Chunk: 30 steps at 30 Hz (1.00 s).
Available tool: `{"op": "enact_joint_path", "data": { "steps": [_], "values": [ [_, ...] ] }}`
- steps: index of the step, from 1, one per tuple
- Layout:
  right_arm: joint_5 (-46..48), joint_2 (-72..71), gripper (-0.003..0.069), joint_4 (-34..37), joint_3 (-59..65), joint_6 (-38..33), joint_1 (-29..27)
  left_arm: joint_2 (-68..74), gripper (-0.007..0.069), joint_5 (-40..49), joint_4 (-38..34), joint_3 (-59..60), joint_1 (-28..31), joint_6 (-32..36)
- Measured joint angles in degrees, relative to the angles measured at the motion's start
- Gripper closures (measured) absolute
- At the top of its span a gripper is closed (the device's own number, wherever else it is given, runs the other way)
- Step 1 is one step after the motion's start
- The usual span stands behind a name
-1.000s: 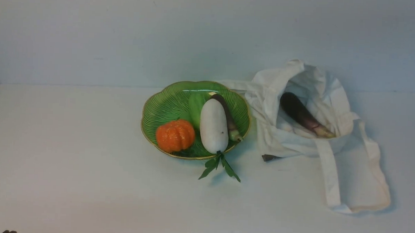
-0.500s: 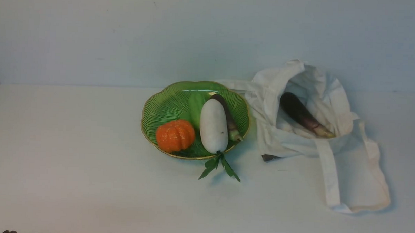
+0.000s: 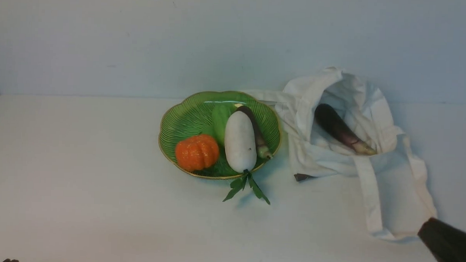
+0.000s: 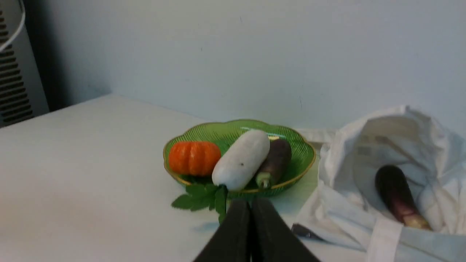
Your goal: Take vegetables from cloth bag on white table place on plate.
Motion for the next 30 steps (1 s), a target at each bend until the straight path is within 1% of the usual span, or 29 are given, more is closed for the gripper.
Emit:
{"op": "enact_joint_path", "data": {
  "steps": [8, 18, 21, 23, 25, 26, 29, 30],
  "values": [
    [1.9, 0.0, 0.0674, 0.0, 5.9, 0.0, 0.0, 0.0, 0.0629, 0.0, 0.0, 0.0, 0.0, 0.0],
    [3.3, -0.3, 0.0674, 0.0, 6.1, 0.0, 0.0, 0.0, 0.0629, 0.0, 0.0, 0.0, 0.0, 0.0],
    [4.7, -3.2, 0.0674, 0.0, 6.1, -0.1, 0.0, 0.0, 0.0629, 0.0, 0.0, 0.0, 0.0, 0.0],
    [7.2, -8.2, 0.0674, 0.0, 6.1, -0.8, -1.5, 0.0, 0.0629, 0.0, 0.0, 0.0, 0.0, 0.0],
    [12.8, -13.5, 0.0674, 0.0, 6.1, -1.0, -5.6, 0.0, 0.0629, 0.0, 0.0, 0.0, 0.0, 0.0],
    [13.3, -13.9, 0.0674, 0.0, 6.1, -1.0, -5.6, 0.0, 0.0629, 0.0, 0.0, 0.0, 0.0, 0.0],
    [20.5, -20.1, 0.0674, 0.0, 6.1, -1.1, -13.7, 0.0, 0.0629, 0.0, 0.0, 0.0, 0.0, 0.0],
    [21.4, -20.1, 0.0674, 0.0, 6.1, -1.2, -14.2, 0.0, 0.0629, 0.0, 0.0, 0.0, 0.0, 0.0]
  ]
}}
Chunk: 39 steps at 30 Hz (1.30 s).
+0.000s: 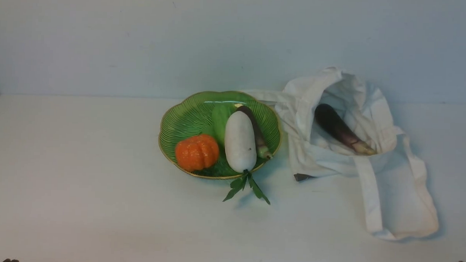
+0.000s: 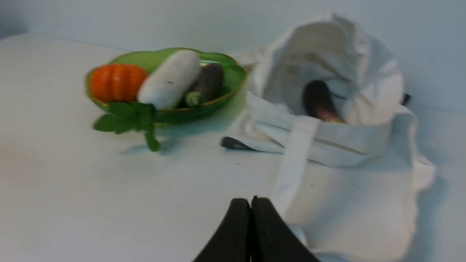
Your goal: Take vegetables from cloth bag on white table place on plate.
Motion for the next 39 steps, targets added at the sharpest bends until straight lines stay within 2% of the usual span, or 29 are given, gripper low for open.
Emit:
{"op": "enact_joint_path", "data": {
  "steps": [2, 5, 8, 39],
  "values": [
    [3.3, -3.2, 0.0674, 0.0, -0.1, -0.1, -6.1, 0.0, 0.0629, 0.0, 0.0, 0.0, 0.0, 0.0],
    [3.5, -3.6, 0.0674, 0.0, -0.1, -0.1, -11.4, 0.0, 0.0629, 0.0, 0.0, 0.0, 0.0, 0.0],
    [3.5, -3.7, 0.0674, 0.0, -0.1, -0.1, -13.8, 0.0, 0.0629, 0.0, 0.0, 0.0, 0.0, 0.0],
    [3.6, -3.7, 0.0674, 0.0, -0.1, -0.9, -14.3, 0.0, 0.0629, 0.0, 0.0, 0.0, 0.0, 0.0]
  ]
}}
